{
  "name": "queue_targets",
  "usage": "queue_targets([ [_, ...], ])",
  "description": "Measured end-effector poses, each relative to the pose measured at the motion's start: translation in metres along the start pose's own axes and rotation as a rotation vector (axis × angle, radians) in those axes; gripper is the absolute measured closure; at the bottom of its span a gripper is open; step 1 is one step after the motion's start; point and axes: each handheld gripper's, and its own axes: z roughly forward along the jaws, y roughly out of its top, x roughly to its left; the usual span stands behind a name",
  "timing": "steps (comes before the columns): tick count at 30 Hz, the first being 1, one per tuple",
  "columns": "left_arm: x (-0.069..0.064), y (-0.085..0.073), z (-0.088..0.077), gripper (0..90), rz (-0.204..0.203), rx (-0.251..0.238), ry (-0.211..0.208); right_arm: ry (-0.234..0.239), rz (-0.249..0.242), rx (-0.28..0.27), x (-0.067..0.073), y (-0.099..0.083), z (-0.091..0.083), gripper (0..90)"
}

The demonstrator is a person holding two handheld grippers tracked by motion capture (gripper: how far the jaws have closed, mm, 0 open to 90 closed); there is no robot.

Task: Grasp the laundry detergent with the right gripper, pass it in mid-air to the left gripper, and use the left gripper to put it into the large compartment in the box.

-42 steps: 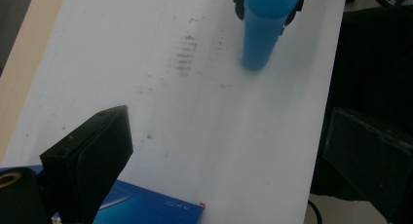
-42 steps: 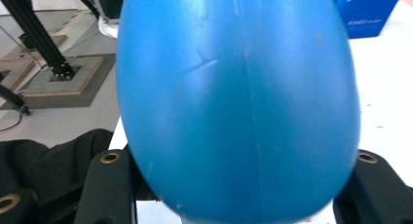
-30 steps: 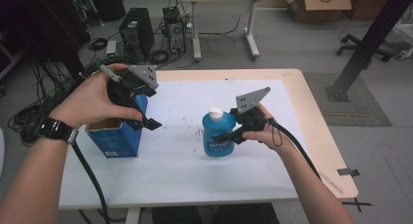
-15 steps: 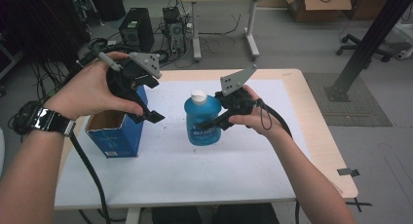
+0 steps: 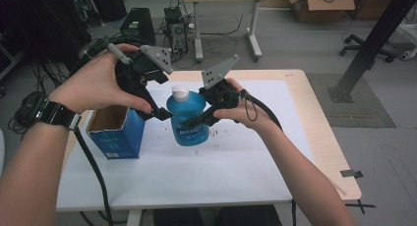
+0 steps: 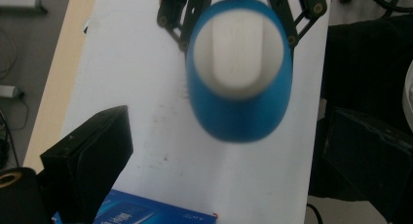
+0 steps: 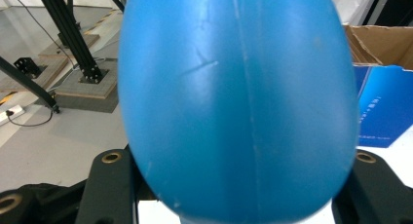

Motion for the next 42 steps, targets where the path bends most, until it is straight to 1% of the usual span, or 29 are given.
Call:
queue_targets([
  [4,0.0,0.003,0.003,4.3,0.003,0.002,-0.008,0.01,-0.002,0.013,0.0,0.002,0.007,41.9],
  [10,-0.001,0.006,0.01,4.4,-0.005,0.018,-0.023,0.012,-0.01,0.03,0.0,0.003,0.013,41.9],
  [17,-0.001,0.009,0.02,4.7,-0.002,0.04,-0.033,0.018,-0.009,0.032,0.001,0.004,0.015,42.0],
  [21,-0.002,0.011,0.026,6.8,-0.001,0.054,-0.044,0.013,-0.011,0.04,0.002,0.003,0.016,42.0],
  [22,-0.002,0.011,0.027,8.5,0.002,0.059,-0.049,0.015,-0.014,0.04,0.002,0.003,0.016,42.0],
  [26,-0.002,0.012,0.034,8.8,0.007,0.084,-0.052,0.016,-0.016,0.041,0.002,0.003,0.016,42.1],
  [28,-0.002,0.013,0.037,9.0,0.007,0.088,-0.057,0.013,-0.018,0.045,0.003,0.003,0.016,42.1],
  [32,-0.003,0.014,0.039,11.3,0.005,0.092,-0.058,0.013,-0.02,0.048,0.004,0.003,0.016,42.1],
  [34,-0.003,0.015,0.04,14.0,0.007,0.094,-0.066,0.013,-0.021,0.045,0.004,0.002,0.016,42.1],
  [37,-0.003,0.016,0.042,14.7,0.011,0.098,-0.062,0.013,-0.019,0.045,0.004,0.001,0.017,42.1],
  [42,-0.003,0.016,0.044,15.9,0.004,0.107,-0.062,0.014,-0.015,0.045,0.005,-0.001,0.017,42.2],
])
